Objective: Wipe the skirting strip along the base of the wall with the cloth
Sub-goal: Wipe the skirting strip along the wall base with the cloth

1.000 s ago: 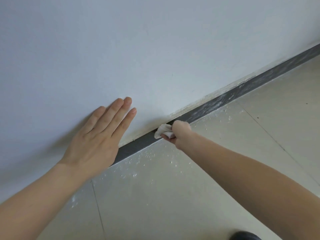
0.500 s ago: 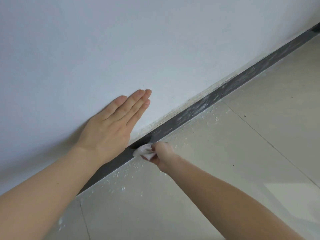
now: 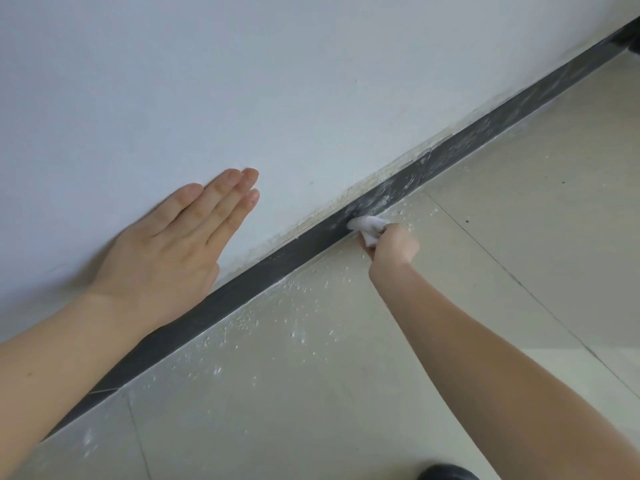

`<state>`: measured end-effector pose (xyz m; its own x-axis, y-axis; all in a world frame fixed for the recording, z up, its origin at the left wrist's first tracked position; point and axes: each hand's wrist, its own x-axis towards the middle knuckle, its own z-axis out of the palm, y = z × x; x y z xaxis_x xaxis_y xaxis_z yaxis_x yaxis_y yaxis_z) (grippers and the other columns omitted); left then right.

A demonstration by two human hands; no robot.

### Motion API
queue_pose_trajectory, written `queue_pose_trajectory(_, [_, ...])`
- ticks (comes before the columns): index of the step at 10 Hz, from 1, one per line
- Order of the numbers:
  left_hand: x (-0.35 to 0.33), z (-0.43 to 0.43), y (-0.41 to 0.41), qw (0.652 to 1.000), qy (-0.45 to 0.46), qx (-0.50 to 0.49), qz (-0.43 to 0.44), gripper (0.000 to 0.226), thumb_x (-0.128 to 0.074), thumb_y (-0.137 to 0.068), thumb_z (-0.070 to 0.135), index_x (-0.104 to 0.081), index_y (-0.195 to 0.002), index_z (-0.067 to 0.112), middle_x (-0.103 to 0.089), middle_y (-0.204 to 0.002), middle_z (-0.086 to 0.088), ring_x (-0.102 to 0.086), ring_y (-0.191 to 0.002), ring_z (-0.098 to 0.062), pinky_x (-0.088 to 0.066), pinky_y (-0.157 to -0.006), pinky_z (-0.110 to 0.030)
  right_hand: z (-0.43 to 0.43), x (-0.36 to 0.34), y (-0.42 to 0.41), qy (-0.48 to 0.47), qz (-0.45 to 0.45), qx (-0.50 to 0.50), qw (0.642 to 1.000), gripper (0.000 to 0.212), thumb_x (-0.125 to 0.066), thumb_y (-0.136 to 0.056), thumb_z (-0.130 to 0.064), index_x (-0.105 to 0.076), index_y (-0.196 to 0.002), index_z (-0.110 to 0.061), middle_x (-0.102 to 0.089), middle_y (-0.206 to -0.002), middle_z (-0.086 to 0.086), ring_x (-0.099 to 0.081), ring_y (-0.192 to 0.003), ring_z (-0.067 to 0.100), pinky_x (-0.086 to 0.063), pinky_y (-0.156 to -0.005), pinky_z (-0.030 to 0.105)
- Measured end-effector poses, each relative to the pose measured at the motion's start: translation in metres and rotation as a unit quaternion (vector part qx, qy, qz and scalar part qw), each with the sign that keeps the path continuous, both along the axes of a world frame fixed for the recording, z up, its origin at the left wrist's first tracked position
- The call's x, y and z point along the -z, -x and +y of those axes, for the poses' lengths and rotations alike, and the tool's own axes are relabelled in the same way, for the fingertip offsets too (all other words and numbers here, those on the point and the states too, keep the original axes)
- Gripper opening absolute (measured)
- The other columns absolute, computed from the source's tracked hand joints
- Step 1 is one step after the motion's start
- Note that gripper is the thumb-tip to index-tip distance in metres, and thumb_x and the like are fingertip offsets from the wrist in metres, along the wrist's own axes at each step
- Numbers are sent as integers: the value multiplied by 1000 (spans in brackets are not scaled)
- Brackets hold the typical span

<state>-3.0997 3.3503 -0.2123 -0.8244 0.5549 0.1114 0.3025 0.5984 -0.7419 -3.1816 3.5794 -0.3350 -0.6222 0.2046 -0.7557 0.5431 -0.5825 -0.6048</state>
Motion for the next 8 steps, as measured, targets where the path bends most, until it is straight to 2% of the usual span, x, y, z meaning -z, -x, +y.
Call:
queue_pose_trajectory(1, [0,4,1,1000,-1,3,3,70,-30,-86,15,-14,-153,5,-7,-161,-9,-6,-148,-21,5,-120,-33,-26,8,-22,15,-18,-128,992,35,-44,-89,1,-51,-123,6,-55,-88,12,-58,-69,22,-57,-85,43])
queue_pose_trajectory(2, [-1,8,0,1000,-1,-1,-6,73,-33,-83,15,-15,-153,5,-7,-161,-9,-8,-147,-21,1,-119,-34,-70,22,-59,66,-53,-318,944,20,-51,-85,1,-55,-104,-5,-57,-96,14,-60,-71,20,-58,-77,35])
queue_pose_trajectory(3, [-3,9,-1,1000,9,-3,-13,74,-33,-83,16,-14,-153,5,-7,-161,-9,-8,-147,-21,-1,-119,-35,-100,33,-70,115,-69,-330,935,21,-50,-87,2,-53,-107,-4,-56,-102,15,-59,-71,18,-57,-68,28])
queue_pose_trajectory(4, [-6,9,-1,1000,6,-10,-23,74,-32,-83,15,-15,-154,6,-6,-161,-9,-7,-148,-21,1,-119,-35,-88,35,-35,86,-61,-295,950,39,-43,-91,1,-47,-129,3,-57,-118,20,-60,-79,21,-56,-64,28])
queue_pose_trajectory(5, [-6,10,-2,999,-12,-14,-32,71,-29,-84,15,-17,-153,7,-6,-161,-10,-6,-148,-22,3,-120,-36,-38,34,12,15,-34,-245,969,44,-38,-94,0,-40,-138,-2,-53,-119,17,-58,-73,18,-56,-53,26])
queue_pose_trajectory(6, [2,19,2,999,-25,0,-39,69,-29,-86,18,-18,-153,7,-7,-161,-10,-7,-148,-24,1,-120,-38,16,17,42,6,-13,-155,988,45,-38,-93,3,-38,-138,-2,-49,-107,11,-55,-70,17,-56,-49,25])
queue_pose_trajectory(7, [7,39,19,999,-24,18,-39,69,-26,-87,24,-18,-153,7,-5,-161,-11,-6,-148,-25,-2,-120,-39,49,14,50,32,4,-42,999,40,-42,-92,2,-45,-132,0,-52,-87,8,-56,-68,17,-59,-59,24])
queue_pose_trajectory(8, [11,59,39,999,-11,27,-25,67,-21,-89,25,-16,-153,5,-1,-161,-12,-4,-148,-25,1,-120,-39,45,8,31,40,-64,-36,996,11,-46,-90,-1,-56,-92,-2,-56,-82,12,-55,-61,19,-57,-83,39])
